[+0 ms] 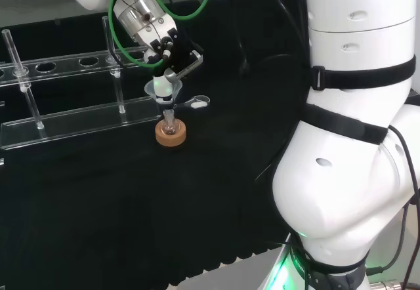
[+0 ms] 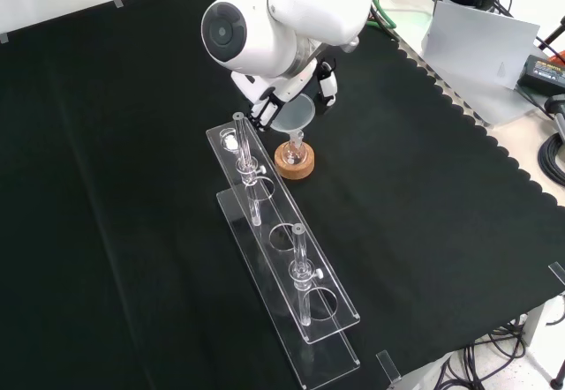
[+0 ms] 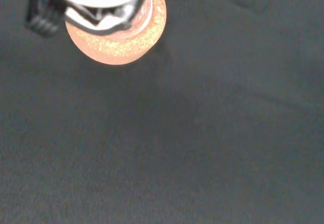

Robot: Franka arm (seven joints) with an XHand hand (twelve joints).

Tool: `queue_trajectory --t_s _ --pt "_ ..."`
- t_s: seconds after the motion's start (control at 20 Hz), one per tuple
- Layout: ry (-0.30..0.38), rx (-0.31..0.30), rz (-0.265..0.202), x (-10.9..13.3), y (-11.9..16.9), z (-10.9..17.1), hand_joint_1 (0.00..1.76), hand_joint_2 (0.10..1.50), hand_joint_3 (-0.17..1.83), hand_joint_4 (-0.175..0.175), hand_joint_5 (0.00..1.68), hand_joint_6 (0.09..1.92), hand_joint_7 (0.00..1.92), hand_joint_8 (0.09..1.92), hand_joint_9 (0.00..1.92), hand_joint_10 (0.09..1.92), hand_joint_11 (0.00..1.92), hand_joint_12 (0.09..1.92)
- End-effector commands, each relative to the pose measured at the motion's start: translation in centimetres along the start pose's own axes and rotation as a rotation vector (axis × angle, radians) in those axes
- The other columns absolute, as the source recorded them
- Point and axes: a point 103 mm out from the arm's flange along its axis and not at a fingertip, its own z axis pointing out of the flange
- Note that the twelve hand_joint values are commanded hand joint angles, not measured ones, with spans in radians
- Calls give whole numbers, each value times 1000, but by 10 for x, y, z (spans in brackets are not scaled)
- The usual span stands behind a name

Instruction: Place the funnel on the round-bottom flask.

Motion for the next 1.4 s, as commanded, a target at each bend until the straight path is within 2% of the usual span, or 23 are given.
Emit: queue_trajectory --t_s 0.05,0.5,0.55,0.65,0.9,1.0,1.25,1.4 --pt "0 -16 11 -2 -7 0 953 532 750 -58 321 121 197 706 605 586 431 1307" --pt "14 -5 14 -10 -13 6 930 532 717 -66 237 87 15 677 446 642 349 1333" --pt "13 -18 14 -10 -14 7 928 532 715 -66 228 87 7 661 436 646 342 1335" --pt "14 -43 12 -10 -16 6 923 531 710 -66 215 87 1 597 409 653 332 1339" --pt "20 -34 15 -12 -21 5 901 536 679 -65 149 87 0 256 248 707 263 1366" --pt "20 -44 19 -14 -24 4 894 538 669 -65 129 87 0 194 215 728 241 1375" --pt "37 -80 32 -25 -38 -4 871 540 656 -65 110 87 0 158 185 750 221 1384" --pt "78 -105 35 -36 -48 -10 838 550 650 -65 107 87 0 191 176 763 214 1389"
